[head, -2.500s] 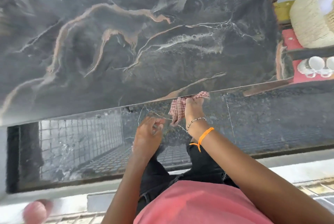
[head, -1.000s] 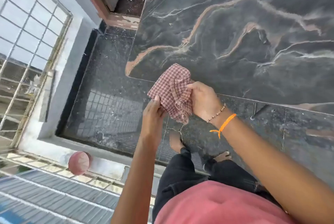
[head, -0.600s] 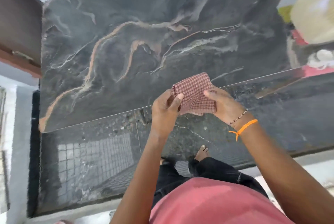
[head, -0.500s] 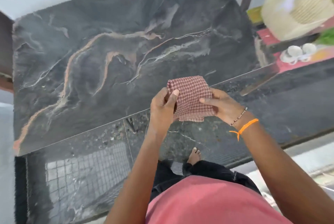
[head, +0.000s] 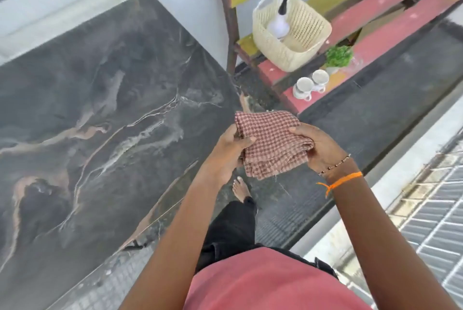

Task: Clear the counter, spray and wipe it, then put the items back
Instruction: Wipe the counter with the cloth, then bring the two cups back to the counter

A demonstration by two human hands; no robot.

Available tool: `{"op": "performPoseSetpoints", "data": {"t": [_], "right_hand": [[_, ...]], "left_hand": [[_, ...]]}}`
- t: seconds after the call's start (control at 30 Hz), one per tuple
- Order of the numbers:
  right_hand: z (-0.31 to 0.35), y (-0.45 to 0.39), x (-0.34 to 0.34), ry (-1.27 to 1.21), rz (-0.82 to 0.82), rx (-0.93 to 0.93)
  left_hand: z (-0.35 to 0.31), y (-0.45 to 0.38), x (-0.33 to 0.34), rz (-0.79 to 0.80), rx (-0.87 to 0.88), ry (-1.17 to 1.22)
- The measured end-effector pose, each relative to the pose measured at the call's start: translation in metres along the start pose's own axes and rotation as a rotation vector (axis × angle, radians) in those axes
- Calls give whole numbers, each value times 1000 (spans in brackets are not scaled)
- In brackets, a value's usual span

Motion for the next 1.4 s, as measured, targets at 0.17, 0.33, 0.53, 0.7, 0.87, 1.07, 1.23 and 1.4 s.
{"op": "performPoseSetpoints", "data": {"t": [0.17,0.33,0.53,0.7,0.87,1.07,1.23,1.4], "right_hand": [[60,-38,-17,-22,-83,11],[120,-90,-20,-204,-85,-89],[166,-154,-43,-238,-291,-124],[215,-213,-49,-239,-191,-25],[272,-276,-91,88,-91,129],[271,-359,-131,242,-3,360],[279,-405,-155,285,-51,386],[291,-440,-165,664,-98,242]], "left_hand": [[-31,-77,24,71,-145,191],[-59,-135,44,125,-306,253],[-126,-191,57,11,178,-361],[-183,-250,82,-178,379,-588],[-187,-318,79,-380,107,-10],[-185,-378,108,-229,-128,595],[-174,-419,110,-296,-333,563],[-163,-462,103,-365,-470,300]]}}
Point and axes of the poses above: each hand's wrist, its own y-axis away from the middle knuckle, its own x-axis out of the palm, z = x × y, the point moved 8 cm from there along -y, towards the middle knuckle, and after that the axes turned 15 degrees about -y, right-handed, at the moved point
